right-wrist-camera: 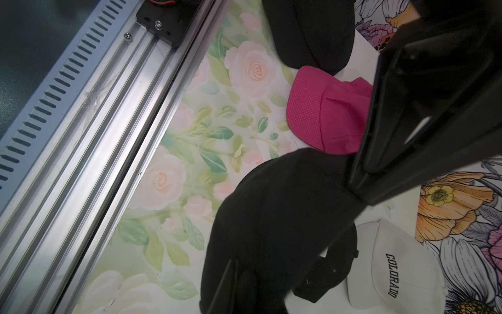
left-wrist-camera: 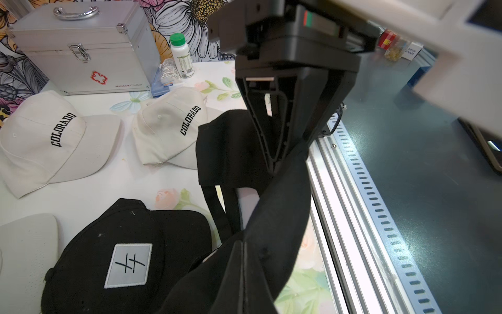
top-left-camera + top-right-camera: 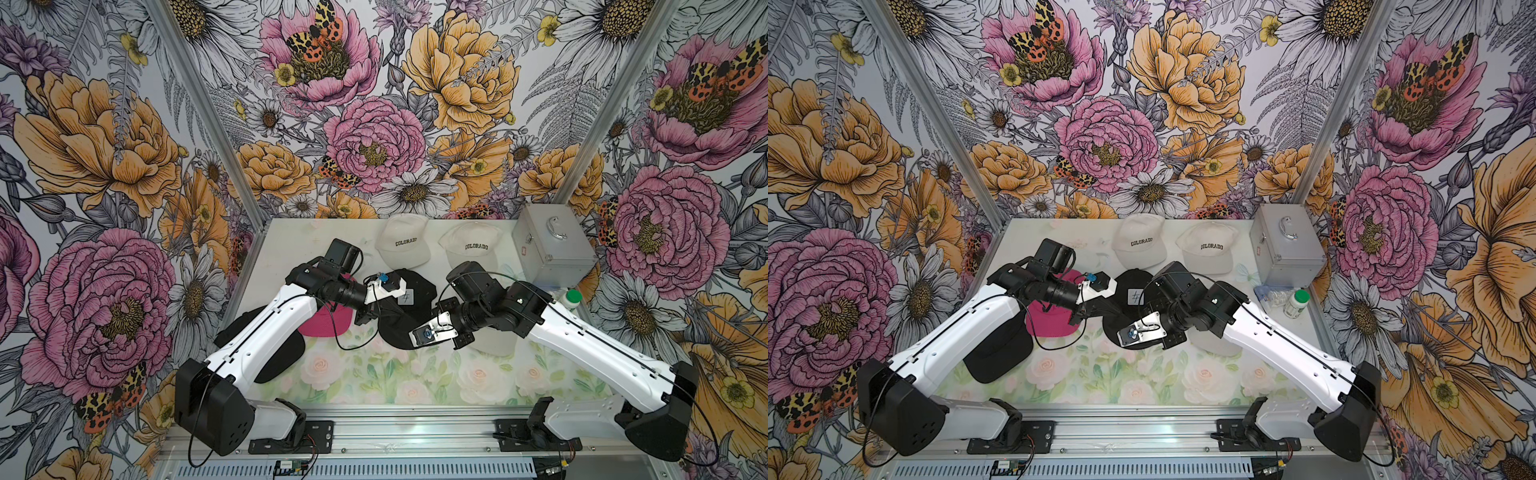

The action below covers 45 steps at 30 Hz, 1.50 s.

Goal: Stack the baseball caps by color
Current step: Place the baseball cap on the baseball cap.

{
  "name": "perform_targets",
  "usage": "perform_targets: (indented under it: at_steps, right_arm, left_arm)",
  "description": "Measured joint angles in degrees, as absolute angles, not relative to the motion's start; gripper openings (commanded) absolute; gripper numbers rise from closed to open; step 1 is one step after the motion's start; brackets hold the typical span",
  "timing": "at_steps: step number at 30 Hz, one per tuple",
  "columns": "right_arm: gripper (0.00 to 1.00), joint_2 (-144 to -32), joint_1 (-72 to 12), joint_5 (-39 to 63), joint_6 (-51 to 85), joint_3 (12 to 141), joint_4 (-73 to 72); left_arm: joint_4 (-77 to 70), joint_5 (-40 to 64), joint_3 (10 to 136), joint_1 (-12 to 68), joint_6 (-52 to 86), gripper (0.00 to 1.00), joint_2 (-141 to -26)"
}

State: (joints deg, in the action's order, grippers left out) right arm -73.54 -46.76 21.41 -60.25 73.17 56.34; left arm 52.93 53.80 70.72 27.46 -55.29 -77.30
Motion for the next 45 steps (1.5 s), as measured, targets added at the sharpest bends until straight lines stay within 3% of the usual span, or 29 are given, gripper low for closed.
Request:
perform_targets:
  at_steps: [7,19,26,30,39,45]
  right_arm:
    - [0.37,-74.32,-42.83,28.86,-58.76,70.85,55.90]
    - [0.39,-80.60,-35.33,40.66,-60.60,65.87,53.89]
    - [0.29,-81.45,-32.12,43.42,-61.49,64.86,52.84]
    - [0.00,-81.23,-30.17,44.03,-61.69,64.10,52.14]
    - [0.00,-79.35,-27.38,43.64,-60.86,64.49,53.19]
    - [0.00,-83.22,-24.56,43.29,-59.61,68.60,54.00]
  left_arm:
    - [52.56,56.10,71.13,26.41,-53.54,0.00,-77.23]
    - [52.07,64.14,71.13,20.21,-53.43,0.00,-77.23]
    - [52.05,66.24,71.13,17.78,-53.54,0.00,-77.23]
    - [52.05,67.20,71.11,17.06,-53.56,0.00,-77.34]
    - [49.84,66.94,72.16,18.11,-50.52,0.00,-84.29]
    - [33.17,48.75,71.64,23.11,-32.82,0.00,-88.36]
